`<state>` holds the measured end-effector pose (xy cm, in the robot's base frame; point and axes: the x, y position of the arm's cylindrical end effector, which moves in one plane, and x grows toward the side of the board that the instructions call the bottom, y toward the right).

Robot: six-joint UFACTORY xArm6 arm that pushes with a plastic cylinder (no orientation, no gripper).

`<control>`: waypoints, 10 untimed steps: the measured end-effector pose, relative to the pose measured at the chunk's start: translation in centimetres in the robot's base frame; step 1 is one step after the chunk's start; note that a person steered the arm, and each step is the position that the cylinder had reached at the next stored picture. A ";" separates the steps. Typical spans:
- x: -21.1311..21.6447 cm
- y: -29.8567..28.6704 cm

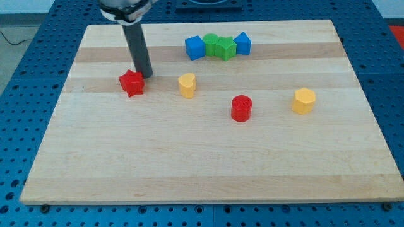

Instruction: Push the red star into the yellow heart

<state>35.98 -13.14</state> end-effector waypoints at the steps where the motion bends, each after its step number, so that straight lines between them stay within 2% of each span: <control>1: -0.8 -2.3; 2: -2.4 -6.6; 3: -1.7 -11.5; 4: 1.2 -11.8; 5: 2.5 -9.6; 7: 2.5 1.1; 9: 2.9 -2.3; 10: 5.0 -3.0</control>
<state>40.93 -16.18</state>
